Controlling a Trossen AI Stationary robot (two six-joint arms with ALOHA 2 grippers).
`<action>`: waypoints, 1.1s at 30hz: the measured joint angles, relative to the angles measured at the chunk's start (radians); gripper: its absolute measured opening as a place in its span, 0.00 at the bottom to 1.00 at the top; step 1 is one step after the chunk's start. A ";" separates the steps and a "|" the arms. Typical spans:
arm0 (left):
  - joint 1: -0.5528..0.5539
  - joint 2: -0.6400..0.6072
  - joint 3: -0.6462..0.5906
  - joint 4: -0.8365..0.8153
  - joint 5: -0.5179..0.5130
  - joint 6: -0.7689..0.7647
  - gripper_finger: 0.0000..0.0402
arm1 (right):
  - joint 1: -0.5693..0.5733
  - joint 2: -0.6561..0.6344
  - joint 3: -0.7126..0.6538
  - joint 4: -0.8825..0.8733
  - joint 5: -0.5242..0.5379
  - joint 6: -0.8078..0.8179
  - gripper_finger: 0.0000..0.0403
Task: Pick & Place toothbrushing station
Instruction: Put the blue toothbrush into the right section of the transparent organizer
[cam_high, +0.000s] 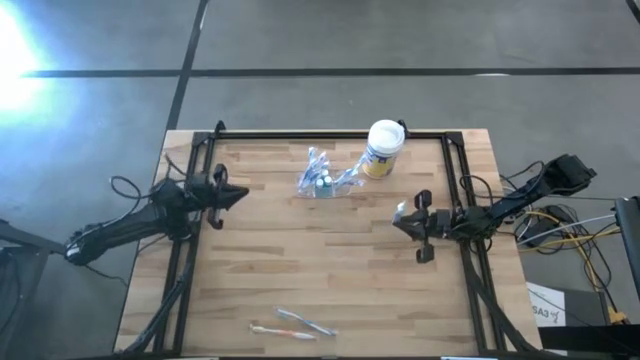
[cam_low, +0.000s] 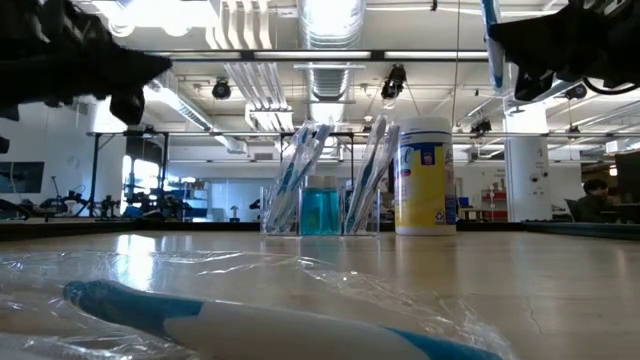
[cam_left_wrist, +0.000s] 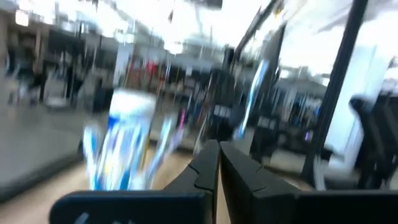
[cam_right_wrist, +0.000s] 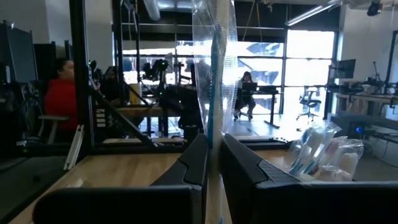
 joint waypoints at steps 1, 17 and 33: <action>0.000 0.018 0.001 0.055 -0.002 -0.006 0.04 | -0.002 0.000 0.000 0.001 0.000 0.000 0.06; -0.039 0.578 0.368 0.178 -0.025 0.069 0.09 | -0.088 -0.001 0.042 0.014 0.000 -0.042 0.07; -0.204 1.091 0.780 0.204 -0.028 0.308 0.41 | -0.153 0.000 0.178 -0.199 -0.006 -0.051 0.07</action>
